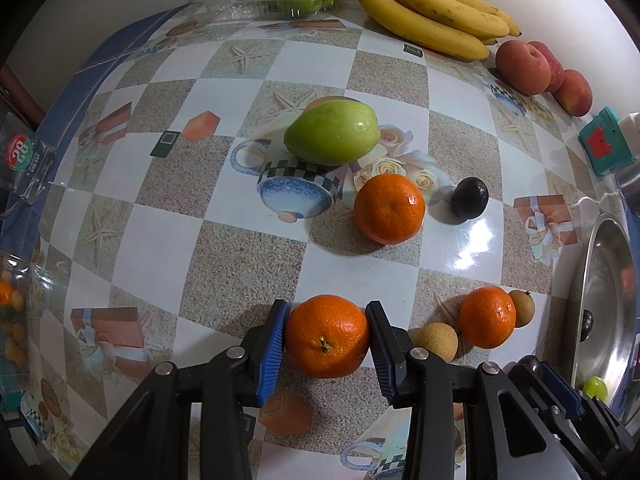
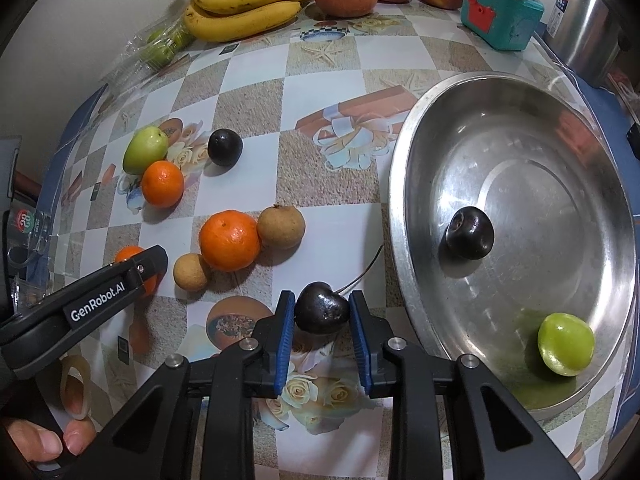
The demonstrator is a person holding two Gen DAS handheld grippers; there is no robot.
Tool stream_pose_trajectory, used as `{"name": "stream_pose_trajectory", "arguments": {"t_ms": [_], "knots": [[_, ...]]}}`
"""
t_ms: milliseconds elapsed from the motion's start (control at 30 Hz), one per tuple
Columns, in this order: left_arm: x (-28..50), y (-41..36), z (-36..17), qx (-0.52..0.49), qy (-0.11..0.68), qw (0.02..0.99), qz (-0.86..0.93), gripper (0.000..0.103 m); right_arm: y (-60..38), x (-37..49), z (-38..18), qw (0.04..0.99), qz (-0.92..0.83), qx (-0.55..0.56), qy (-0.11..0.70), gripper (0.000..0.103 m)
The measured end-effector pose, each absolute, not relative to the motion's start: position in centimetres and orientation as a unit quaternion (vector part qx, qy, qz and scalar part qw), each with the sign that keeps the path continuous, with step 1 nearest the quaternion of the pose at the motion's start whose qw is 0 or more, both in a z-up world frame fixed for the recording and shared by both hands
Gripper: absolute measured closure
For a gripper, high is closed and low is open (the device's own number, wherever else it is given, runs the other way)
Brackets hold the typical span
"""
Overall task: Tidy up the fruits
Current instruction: 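Close the right gripper on the cherry while the left closes on the mandarin, then lift the mandarin with the left gripper while the right carries the cherry over the bowl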
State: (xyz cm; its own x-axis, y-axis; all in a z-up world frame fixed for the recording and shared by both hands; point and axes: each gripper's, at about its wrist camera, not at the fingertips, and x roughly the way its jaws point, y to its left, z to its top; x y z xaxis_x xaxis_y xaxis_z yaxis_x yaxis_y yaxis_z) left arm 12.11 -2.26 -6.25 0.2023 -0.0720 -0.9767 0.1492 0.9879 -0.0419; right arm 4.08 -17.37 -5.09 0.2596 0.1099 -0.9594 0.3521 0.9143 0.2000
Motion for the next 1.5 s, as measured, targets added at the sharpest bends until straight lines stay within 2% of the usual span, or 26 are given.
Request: {"name": "stream_pose_trajectory", "arguments": {"t_ms": [300,833,1500], "knots": [[12.2,-1.7,-5.3,0.022,0.62,0.782,-0.067,0.061,-17.4,3.7,-3.8,0.777,-0.075,0.198,0.592,0.075],[11.4,0.0,0.8,-0.014,0.564,0.822,-0.079,0.061,-18.2,2.6,0.9,0.814,-0.068,0.206,0.539,0.075],[10.0,-6.1,1.9,0.013,0.546,0.825,-0.144,0.061,-24.0,0.6,0.2,0.8,-0.142,0.256,0.524,0.075]]}}
